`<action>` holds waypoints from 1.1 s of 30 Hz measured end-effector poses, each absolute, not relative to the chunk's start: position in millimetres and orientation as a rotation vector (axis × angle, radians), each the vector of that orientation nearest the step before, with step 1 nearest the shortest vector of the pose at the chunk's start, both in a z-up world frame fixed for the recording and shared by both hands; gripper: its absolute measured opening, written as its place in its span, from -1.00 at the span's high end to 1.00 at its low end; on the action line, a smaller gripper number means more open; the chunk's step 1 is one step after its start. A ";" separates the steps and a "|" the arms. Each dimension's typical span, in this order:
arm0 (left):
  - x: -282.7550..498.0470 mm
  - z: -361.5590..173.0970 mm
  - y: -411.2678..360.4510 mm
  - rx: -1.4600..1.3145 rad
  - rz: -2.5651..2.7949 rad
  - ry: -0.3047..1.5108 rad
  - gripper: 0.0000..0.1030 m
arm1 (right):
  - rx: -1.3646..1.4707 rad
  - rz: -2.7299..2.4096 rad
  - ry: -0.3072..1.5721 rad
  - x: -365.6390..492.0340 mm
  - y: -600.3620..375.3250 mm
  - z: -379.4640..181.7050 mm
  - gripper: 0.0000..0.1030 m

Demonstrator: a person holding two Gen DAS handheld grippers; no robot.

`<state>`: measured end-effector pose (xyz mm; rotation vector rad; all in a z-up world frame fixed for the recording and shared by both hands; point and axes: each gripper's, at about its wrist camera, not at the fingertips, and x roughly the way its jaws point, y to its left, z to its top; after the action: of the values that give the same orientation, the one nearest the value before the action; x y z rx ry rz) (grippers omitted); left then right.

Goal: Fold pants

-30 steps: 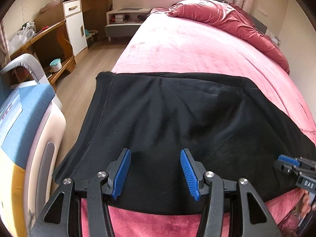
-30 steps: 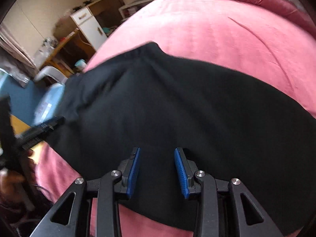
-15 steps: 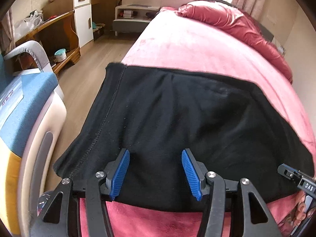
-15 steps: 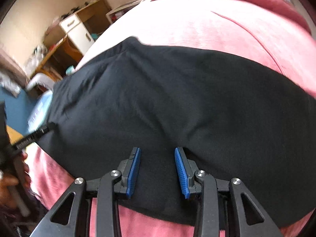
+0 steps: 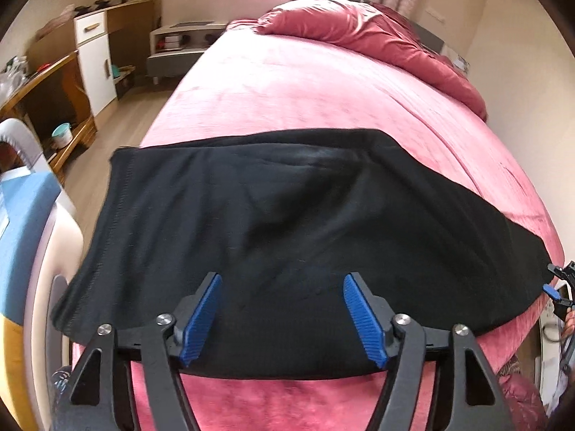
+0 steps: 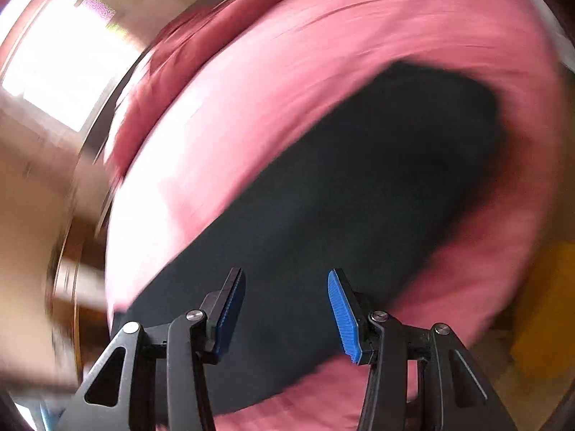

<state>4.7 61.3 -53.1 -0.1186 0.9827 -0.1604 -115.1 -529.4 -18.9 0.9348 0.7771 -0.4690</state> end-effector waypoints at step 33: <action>8.7 -75.3 -6.7 0.051 -0.190 1.069 -0.39 | 0.956 -0.441 0.630 -92.2 -612.2 -14.1 0.73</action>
<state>8.7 -6.7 -75.3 0.0511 1.0686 -0.1902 -92.2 -612.2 -14.1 0.9560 0.6297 -0.4409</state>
